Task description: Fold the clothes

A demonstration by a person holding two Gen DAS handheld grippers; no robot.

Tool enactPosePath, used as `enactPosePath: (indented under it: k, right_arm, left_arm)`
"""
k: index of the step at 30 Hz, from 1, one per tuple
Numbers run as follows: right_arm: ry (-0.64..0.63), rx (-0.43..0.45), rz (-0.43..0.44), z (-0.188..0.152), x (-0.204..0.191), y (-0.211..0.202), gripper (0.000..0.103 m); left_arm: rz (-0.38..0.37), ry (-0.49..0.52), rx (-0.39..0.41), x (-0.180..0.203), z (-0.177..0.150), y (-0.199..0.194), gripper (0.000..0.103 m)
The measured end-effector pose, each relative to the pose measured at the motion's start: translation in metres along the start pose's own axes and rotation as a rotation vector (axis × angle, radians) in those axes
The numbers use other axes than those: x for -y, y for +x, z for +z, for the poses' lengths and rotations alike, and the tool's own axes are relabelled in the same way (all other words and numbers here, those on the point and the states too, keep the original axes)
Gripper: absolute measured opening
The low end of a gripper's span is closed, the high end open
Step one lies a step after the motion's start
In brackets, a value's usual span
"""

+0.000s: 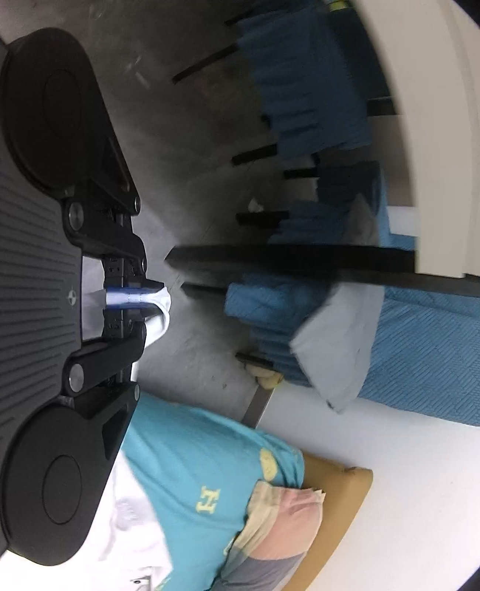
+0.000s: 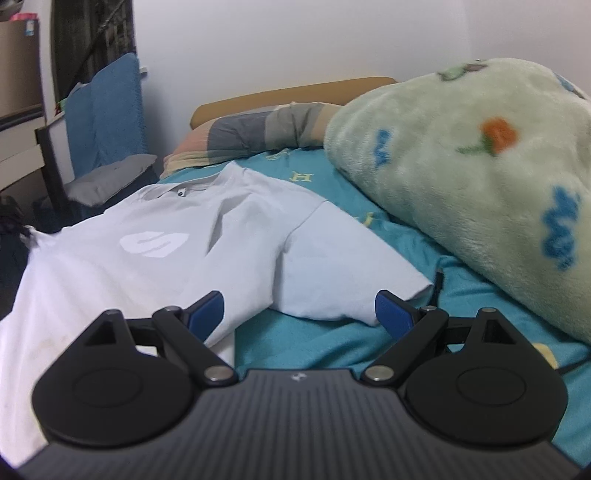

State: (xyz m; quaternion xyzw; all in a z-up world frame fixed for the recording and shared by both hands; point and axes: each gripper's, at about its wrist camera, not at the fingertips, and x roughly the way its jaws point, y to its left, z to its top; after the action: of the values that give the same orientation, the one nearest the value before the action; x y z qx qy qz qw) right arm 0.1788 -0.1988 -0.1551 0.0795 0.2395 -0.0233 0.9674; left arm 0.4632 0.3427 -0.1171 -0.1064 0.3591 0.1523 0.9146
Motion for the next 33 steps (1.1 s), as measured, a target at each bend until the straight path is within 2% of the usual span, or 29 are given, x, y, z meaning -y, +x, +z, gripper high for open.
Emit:
enactPosePath:
  k: [2,4,6,9,14,19,22,23,25,29,33]
  right_arm:
    - [-0.004,-0.003,0.007,-0.001,-0.001,0.002,0.090]
    - [0.000,-0.002,0.010,-0.001,0.000,0.003,0.090]
    - [0.010,-0.001,0.012,0.000,0.001,0.004,0.090]
    - [0.042,-0.003,0.022,0.000,0.005,0.003,0.090]
    - [0.123,-0.004,0.060,0.004,0.017,-0.006,0.090]
    - [0.183,-0.015,0.148,0.007,0.022,-0.025,0.090]
    - [0.155,-0.033,0.187,0.007,0.015,-0.040,0.090]
    - [0.143,-0.049,0.208,0.007,0.013,-0.045,0.080]
    - [0.102,-0.095,0.232,0.004,0.005,-0.057,0.074]
    - [0.006,-0.248,0.279,-0.003,-0.010,-0.081,0.073]
    - [-0.113,-0.443,0.296,-0.010,-0.026,-0.099,0.070]
  left_arm:
    - [-0.024,-0.003,-0.019,0.007,-0.009,-0.003,0.027]
    - [-0.068,0.003,-0.025,0.017,-0.016,-0.020,0.056]
    - [-0.095,0.021,-0.023,0.031,-0.029,-0.054,0.067]
    - [-0.157,0.068,-0.017,0.052,-0.054,-0.118,0.078]
    - [-0.228,0.130,-0.018,0.092,-0.109,-0.240,0.083]
    - [-0.325,0.102,-0.063,0.113,-0.166,-0.325,0.087]
    - [-0.355,0.104,-0.065,0.119,-0.198,-0.352,0.088]
    - [-0.356,0.107,-0.068,0.121,-0.207,-0.357,0.088]
    - [-0.348,0.133,-0.055,0.123,-0.218,-0.362,0.087]
    - [-0.343,0.189,-0.048,0.124,-0.221,-0.357,0.088]
    - [-0.375,0.158,-0.044,0.121,-0.214,-0.343,0.088]
